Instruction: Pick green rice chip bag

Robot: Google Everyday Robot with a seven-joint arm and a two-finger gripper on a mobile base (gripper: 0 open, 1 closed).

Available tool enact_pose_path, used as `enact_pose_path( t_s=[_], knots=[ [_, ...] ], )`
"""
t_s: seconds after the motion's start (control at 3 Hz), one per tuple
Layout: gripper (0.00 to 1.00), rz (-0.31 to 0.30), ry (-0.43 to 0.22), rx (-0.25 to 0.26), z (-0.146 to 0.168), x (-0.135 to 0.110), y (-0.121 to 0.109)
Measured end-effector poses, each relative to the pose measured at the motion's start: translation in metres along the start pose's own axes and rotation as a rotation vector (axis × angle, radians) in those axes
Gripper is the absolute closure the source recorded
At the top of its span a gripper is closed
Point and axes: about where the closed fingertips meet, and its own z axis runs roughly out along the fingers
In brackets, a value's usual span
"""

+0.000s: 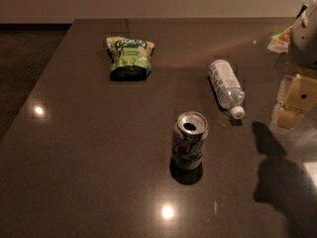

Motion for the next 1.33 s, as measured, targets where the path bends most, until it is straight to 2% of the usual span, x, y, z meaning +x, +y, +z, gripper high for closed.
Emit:
enact_pose_path(
  t_s=[0.33,0.67,1.0,1.33],
  knots=[
    [0.0,0.0,0.0,0.0,0.0,0.0,0.0],
    [0.0,0.018,-0.025,0.011,0.003,-0.015,-0.021],
    [0.0,0.049,-0.044,0.037,0.015,-0.046,-0.061],
    [0.0,0.117,-0.049,0.062,0.034,-0.074,-0.101]
  ],
)
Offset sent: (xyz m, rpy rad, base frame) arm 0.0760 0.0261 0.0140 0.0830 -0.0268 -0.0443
